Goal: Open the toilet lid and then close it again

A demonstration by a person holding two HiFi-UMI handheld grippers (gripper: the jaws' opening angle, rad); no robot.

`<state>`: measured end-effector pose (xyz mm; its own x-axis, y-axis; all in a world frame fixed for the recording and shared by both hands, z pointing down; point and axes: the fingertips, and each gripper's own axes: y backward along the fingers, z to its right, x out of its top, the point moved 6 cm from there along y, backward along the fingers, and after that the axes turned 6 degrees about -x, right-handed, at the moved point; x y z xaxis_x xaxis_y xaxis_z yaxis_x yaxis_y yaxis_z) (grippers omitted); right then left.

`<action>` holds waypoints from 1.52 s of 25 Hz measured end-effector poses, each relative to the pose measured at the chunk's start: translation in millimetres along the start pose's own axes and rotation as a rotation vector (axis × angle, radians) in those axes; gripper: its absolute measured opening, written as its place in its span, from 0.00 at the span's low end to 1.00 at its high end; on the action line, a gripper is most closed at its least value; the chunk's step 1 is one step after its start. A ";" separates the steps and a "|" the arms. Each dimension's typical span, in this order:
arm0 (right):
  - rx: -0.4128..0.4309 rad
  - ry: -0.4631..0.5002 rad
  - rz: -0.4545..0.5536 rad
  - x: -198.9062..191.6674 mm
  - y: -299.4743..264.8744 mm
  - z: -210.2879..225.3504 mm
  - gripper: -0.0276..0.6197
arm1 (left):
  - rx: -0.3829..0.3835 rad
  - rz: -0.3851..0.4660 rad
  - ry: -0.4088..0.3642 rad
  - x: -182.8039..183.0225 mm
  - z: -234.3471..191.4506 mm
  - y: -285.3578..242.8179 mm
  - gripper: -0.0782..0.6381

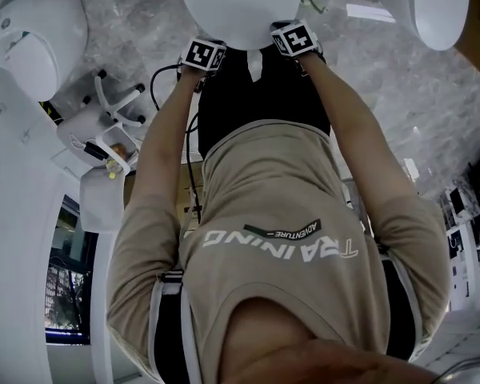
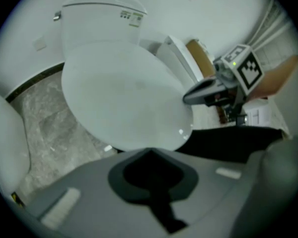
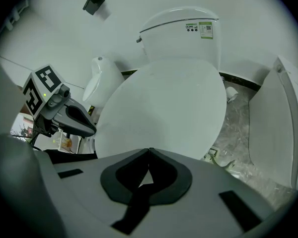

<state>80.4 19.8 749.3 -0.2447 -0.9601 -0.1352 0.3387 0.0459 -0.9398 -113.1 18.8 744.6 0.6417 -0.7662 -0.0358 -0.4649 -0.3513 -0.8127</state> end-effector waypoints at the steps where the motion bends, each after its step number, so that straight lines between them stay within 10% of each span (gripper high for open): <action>1: -0.004 -0.005 0.003 -2.1 -3.2 0.9 0.06 | -0.005 -0.004 0.002 -0.7 -1.9 -3.9 0.12; 15: 0.002 -0.049 -0.036 -28.7 -58.7 11.7 0.06 | 0.027 -0.015 0.107 -21.0 -28.1 -61.2 0.12; 38: -0.019 -0.086 -0.126 -36.9 -110.0 26.2 0.06 | 0.020 -0.130 0.051 -22.7 -64.4 -109.8 0.12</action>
<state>76.0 42.9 865.9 -0.2057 -0.9786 0.0111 0.2926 -0.0723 -0.9535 -115.9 40.1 872.1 0.6638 -0.7412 0.0998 -0.3668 -0.4390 -0.8202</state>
